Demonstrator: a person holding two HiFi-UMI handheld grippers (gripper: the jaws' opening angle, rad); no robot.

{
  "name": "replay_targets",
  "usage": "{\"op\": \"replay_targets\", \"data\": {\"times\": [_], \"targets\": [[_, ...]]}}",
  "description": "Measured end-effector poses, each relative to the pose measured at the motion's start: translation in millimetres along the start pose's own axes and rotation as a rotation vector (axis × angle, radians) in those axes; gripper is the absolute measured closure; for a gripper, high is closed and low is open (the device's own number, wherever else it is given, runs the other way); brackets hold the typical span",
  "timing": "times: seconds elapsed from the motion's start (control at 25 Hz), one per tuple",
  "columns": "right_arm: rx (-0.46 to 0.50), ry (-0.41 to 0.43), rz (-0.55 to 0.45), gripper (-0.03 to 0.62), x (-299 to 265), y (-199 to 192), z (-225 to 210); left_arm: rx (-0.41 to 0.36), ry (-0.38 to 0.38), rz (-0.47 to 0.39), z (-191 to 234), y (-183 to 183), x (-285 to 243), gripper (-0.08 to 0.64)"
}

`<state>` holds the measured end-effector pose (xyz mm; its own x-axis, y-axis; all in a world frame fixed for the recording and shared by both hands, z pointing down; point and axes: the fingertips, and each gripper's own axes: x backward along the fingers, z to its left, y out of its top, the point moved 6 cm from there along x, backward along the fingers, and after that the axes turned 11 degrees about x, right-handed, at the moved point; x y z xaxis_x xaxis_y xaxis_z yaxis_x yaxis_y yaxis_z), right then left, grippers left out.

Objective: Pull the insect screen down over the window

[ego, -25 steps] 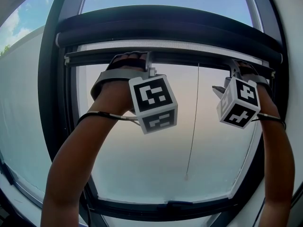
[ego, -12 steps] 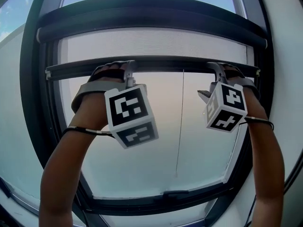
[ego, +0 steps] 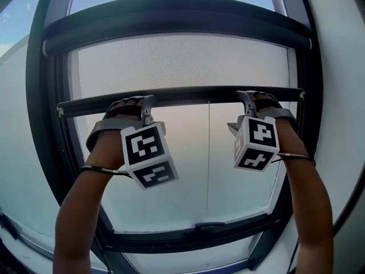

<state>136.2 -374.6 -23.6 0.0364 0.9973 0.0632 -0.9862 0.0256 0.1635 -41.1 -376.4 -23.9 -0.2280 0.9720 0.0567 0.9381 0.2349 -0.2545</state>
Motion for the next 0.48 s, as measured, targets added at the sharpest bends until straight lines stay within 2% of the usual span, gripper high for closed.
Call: {"op": "replay_targets", "data": {"times": [0.16, 0.32, 0.48], "targets": [[0.007, 0.044, -0.013, 0.295, 3, 8, 9, 0.01, -0.058, 0.022, -9, -11, 1, 0.256], [0.026, 0.073, -0.011, 0.294, 5, 5, 10, 0.036, -0.084, 0.048, -9, -6, 1, 0.256], [-0.008, 0.119, -0.046, 0.295, 11, 10, 27, 0.026, -0.125, 0.093, -28, -11, 6, 0.256]]}}
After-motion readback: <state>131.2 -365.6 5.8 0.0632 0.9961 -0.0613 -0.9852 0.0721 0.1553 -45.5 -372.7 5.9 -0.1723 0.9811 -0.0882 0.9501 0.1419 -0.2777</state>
